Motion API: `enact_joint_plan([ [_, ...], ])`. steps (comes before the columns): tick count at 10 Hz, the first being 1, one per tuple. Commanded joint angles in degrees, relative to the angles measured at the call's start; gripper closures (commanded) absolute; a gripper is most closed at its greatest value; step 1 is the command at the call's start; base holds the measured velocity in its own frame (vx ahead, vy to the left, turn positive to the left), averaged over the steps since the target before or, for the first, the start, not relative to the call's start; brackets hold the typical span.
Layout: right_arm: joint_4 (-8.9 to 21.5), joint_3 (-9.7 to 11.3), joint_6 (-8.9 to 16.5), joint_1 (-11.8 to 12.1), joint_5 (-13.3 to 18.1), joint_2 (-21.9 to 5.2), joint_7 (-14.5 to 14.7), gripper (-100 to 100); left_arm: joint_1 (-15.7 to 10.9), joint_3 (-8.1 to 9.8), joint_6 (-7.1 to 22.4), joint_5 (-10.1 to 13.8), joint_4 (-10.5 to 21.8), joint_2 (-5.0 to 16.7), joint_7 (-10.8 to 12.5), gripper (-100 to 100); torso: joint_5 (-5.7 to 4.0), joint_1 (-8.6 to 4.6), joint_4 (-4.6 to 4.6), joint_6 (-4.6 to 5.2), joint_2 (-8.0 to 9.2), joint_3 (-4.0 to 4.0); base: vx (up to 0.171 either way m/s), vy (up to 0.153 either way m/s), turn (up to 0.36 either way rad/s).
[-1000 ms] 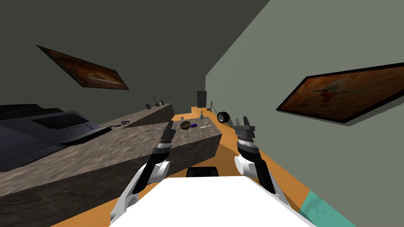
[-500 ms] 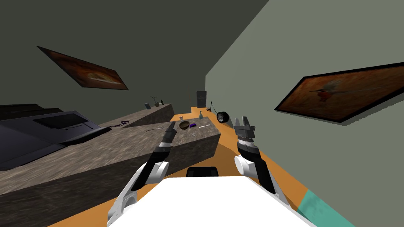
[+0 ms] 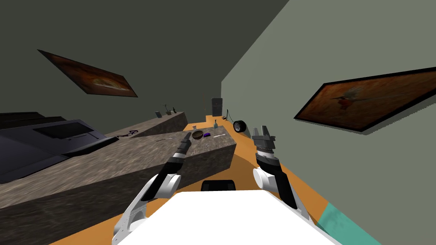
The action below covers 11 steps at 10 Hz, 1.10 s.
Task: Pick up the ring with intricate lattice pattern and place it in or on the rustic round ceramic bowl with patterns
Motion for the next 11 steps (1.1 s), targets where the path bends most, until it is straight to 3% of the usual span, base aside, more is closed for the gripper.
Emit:
enact_joint_plan([
  [1, 0.0, 0.0, 0.0, 0.0, 0.0, 0.0, 0.0, 0, -0.2, -0.21, 2.6, 0.5, 0.0, 0.4, -0.5, -100, 0.0, 0.0, 0.0, 0.0, 0.0, 0.0, -0.011, -0.046, -0.004],
  [8, 0.0, 0.0, 0.0, 0.0, 0.0, 0.0, 0.0, 0, -0.8, -0.19, 14.3, 5.2, 0.7, 5.8, -2.5, -100, 0.0, 0.02, -0.01, -0.01, -0.03, -0.02, -0.008, -0.052, -0.02],
  [9, 0.0, 0.0, 0.0, 0.0, 0.0, 0.0, 0.0, 0, -0.8, -0.19, 15.7, 5.2, 0.7, 5.8, -2.5, -100, 0.0, -0.01, 0.0, 0.0, -0.02, -0.01, 0.002, -0.05, -0.017],
  [10, 0.0, 0.0, 0.0, 0.0, 0.0, 0.0, 0.0, 0, -1.0, -0.11, 17.3, 6.4, 0.9, 7.3, -2.9, -100, 0.0, 0.01, -0.01, -0.01, -0.05, -0.02, 0.003, -0.067, -0.04],
  [11, 0.0, 0.0, 0.0, 0.0, 0.0, 0.0, 0.0, 0, -1.0, -0.11, 19.0, 6.4, 0.9, 7.3, -2.9, -100, -0.01, -0.04, -0.01, 0.0, -0.05, -0.03, 0.002, -0.057, -0.016],
])
